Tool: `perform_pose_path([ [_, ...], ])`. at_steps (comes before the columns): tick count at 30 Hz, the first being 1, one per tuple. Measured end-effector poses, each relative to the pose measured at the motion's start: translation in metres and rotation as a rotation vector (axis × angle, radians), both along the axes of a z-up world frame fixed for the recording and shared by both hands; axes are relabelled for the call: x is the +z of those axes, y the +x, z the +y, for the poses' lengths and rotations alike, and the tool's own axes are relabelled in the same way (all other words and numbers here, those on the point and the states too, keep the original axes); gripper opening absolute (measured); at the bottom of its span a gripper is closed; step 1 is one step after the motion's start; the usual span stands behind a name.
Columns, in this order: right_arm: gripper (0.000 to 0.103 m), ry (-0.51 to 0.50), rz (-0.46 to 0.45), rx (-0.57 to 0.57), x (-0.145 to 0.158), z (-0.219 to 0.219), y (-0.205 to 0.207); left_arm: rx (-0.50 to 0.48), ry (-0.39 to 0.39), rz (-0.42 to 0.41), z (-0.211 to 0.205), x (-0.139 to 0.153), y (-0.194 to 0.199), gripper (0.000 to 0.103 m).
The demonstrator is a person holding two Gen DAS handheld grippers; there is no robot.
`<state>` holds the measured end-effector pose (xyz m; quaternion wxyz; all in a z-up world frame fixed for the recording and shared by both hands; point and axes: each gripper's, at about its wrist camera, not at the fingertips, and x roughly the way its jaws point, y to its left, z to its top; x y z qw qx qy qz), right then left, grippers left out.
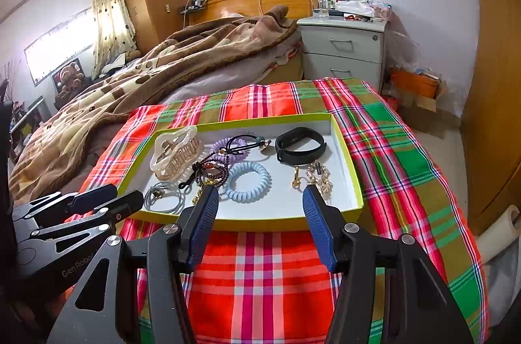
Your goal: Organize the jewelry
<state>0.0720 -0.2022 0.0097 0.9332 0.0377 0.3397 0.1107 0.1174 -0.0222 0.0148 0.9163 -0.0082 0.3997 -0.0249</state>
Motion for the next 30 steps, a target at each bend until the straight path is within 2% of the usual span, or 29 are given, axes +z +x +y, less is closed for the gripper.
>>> perform_pose_path([
  [13, 0.055, 0.003, 0.001, -0.001, -0.0003, -0.0011, 0.0015, 0.036, 0.007, 0.004, 0.0039, 0.0001, -0.0017, 0.041],
  [30, 0.055, 0.007, 0.0, 0.002, -0.0009, 0.0001, -0.0004, 0.033, 0.009, 0.007, 0.0049, -0.0003, -0.0022, 0.041],
])
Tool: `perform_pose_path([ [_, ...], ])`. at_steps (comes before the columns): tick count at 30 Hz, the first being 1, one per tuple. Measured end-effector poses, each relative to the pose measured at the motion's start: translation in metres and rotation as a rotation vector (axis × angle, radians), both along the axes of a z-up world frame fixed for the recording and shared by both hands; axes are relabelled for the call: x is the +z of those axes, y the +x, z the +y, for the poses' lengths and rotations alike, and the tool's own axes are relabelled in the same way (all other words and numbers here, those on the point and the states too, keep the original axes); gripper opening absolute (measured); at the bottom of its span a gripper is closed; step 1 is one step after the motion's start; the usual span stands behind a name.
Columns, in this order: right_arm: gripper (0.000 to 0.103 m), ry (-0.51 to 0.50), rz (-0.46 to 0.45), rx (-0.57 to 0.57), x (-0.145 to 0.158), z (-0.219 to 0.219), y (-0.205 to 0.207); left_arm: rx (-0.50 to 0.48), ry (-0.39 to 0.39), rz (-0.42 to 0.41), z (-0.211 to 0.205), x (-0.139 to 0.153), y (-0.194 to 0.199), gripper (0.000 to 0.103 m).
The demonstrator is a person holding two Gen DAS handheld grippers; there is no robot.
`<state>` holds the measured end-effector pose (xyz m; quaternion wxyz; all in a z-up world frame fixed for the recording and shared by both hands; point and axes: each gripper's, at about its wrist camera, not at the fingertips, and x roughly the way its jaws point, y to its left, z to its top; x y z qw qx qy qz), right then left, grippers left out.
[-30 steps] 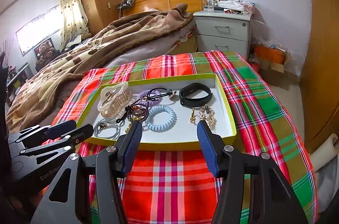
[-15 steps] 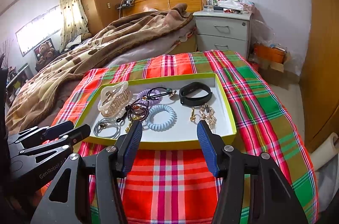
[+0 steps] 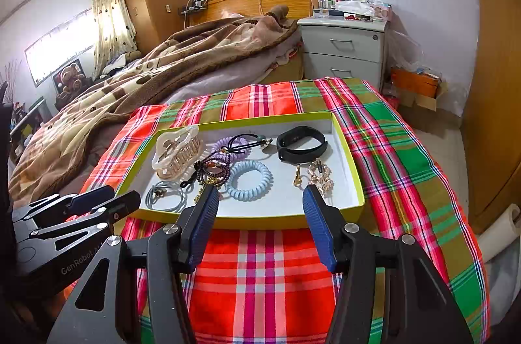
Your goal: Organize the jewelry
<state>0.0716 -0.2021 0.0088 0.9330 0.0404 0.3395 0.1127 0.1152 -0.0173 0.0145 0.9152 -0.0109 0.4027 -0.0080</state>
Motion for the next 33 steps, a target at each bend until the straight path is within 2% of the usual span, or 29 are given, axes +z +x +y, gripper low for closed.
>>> perform_pose_path([
  [33, 0.055, 0.001, -0.001, -0.004, 0.0006, -0.0004, -0.0005, 0.03, -0.014, 0.005, 0.004, 0.0003, 0.0, 0.041],
])
